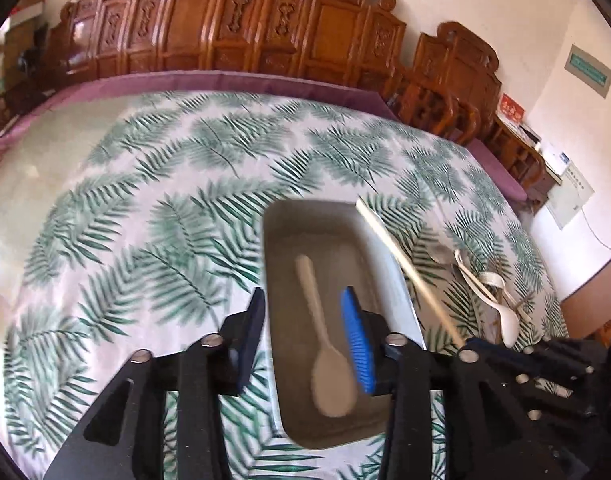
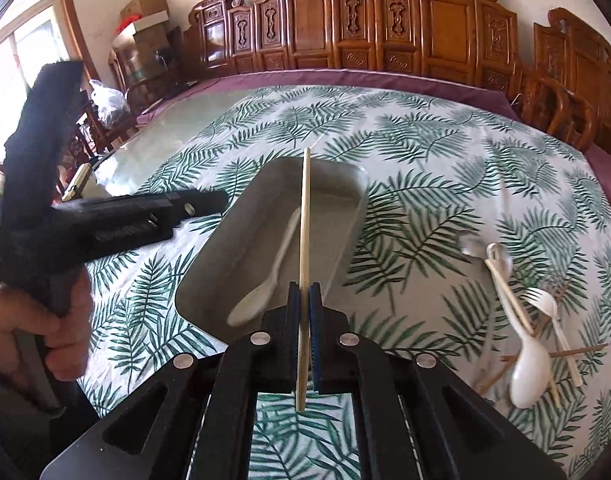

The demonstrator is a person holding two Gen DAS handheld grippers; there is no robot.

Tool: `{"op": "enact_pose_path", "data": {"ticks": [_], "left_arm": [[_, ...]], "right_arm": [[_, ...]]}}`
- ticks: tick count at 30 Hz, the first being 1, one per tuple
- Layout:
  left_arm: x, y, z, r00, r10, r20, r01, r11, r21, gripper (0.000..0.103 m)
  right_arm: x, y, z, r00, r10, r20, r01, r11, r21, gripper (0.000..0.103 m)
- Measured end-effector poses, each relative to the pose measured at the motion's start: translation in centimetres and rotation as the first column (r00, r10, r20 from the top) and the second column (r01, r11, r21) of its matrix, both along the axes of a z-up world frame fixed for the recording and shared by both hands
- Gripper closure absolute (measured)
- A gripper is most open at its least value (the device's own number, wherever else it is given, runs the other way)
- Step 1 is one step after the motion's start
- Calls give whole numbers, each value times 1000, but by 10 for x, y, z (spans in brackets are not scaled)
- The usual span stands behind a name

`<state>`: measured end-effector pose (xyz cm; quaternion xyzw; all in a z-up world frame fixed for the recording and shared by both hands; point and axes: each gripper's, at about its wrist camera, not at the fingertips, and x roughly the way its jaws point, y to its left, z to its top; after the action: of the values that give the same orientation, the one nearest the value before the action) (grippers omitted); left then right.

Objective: Organize utensils
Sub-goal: 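Carry the spoon and chopstick into the grey tray and open both tools, then grasp the large white ladle spoon by its handle with the right tool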

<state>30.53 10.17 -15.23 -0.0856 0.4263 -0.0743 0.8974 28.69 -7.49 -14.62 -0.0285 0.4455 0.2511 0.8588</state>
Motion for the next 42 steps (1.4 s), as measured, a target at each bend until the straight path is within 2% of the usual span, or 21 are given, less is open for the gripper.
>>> {"op": "enact_pose_path", "data": {"ticks": [4, 7, 16, 24, 28, 34, 37, 42], "left_arm": [[-2, 18, 12, 999, 26, 28, -26, 1000, -15, 44], [-3, 27, 18, 998, 42, 44, -42, 999, 0, 39], [-5, 37, 23, 997, 58, 57, -58, 998, 3, 36], [-5, 29, 22, 997, 41, 58, -42, 999, 18, 36], [-7, 17, 22, 998, 18, 58, -19, 1000, 15, 36], [-12, -18, 21, 997, -46, 66, 45, 999, 18, 36], [-14, -39, 21, 994, -83, 69, 82, 997, 16, 36], [-20, -78, 17, 986, -148, 72, 146, 989, 39, 36]], "right_arm": [[9, 14, -13, 999, 4, -36, -3, 1000, 9, 97], [20, 21, -22, 998, -2, -62, 3, 1000, 14, 97], [40, 39, -44, 994, -7, -110, 9, 1000, 21, 96], [29, 36, -34, 997, 37, -75, -32, 998, 63, 95], [17, 7, -12, 1000, 14, -21, -13, 998, 65, 95], [-3, -61, 14, 997, -48, 65, 49, 999, -13, 94], [-8, -96, 15, 990, -92, 103, 101, 991, -84, 84], [-9, -142, -1, 982, -158, 107, 174, 971, -161, 78]]}}
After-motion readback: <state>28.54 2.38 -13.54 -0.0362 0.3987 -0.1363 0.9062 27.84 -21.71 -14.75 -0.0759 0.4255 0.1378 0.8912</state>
